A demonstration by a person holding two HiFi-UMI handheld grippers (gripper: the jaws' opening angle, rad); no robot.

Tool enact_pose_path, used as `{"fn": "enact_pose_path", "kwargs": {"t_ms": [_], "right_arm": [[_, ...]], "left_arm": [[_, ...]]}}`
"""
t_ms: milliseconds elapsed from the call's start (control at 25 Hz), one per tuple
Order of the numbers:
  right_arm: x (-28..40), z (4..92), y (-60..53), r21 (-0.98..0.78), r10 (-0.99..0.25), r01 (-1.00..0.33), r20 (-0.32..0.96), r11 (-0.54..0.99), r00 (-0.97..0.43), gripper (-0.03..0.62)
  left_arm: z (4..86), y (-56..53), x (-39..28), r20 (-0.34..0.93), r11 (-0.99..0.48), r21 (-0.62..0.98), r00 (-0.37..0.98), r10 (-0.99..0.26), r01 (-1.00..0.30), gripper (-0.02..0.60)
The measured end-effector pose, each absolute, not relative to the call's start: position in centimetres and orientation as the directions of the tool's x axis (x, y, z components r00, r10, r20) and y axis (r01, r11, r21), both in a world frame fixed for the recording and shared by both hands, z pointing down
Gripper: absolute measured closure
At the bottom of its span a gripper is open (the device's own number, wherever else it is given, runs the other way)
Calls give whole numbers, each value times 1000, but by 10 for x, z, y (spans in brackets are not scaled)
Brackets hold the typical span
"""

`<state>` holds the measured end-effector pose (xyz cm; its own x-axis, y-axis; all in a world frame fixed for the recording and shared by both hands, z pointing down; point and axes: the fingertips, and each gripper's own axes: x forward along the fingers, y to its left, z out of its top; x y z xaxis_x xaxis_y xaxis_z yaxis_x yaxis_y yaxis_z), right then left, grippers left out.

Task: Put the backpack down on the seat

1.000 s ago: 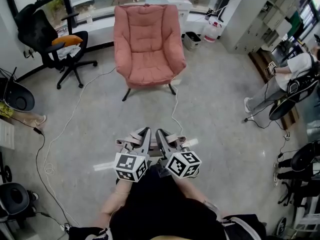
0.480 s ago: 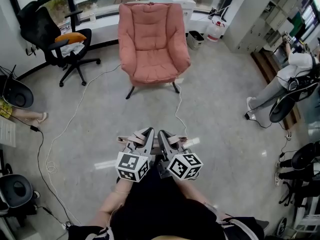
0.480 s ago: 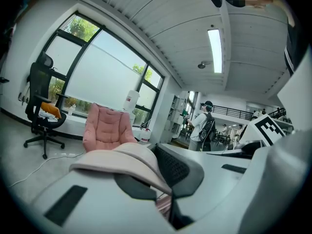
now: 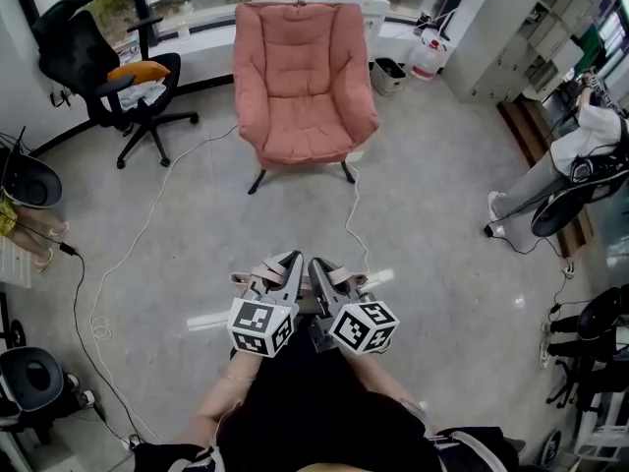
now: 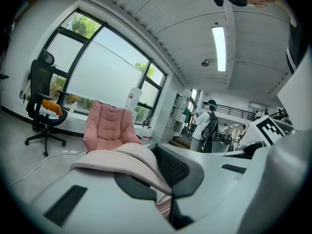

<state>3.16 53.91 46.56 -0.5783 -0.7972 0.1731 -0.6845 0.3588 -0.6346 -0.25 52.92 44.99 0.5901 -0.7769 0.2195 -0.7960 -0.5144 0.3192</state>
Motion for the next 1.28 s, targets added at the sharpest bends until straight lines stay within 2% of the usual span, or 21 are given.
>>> {"fn": "enact_pose_path", "kwargs": {"t_ms": [400, 600, 1280], "right_arm": [[50, 466, 462, -638, -795, -689, 194, 343, -575, 562], [57, 466, 426, -663, -780, -660, 180, 354, -599, 562], [89, 470, 299, -670, -719, -620, 183, 408, -671, 562]], "left_arm": [[457, 456, 15, 233, -497, 373, 597, -767, -784, 565], [460, 421, 25, 230, -496, 349, 586, -777, -795, 565], [468, 298, 56, 233, -405, 352, 498, -836, -844, 565]]}}
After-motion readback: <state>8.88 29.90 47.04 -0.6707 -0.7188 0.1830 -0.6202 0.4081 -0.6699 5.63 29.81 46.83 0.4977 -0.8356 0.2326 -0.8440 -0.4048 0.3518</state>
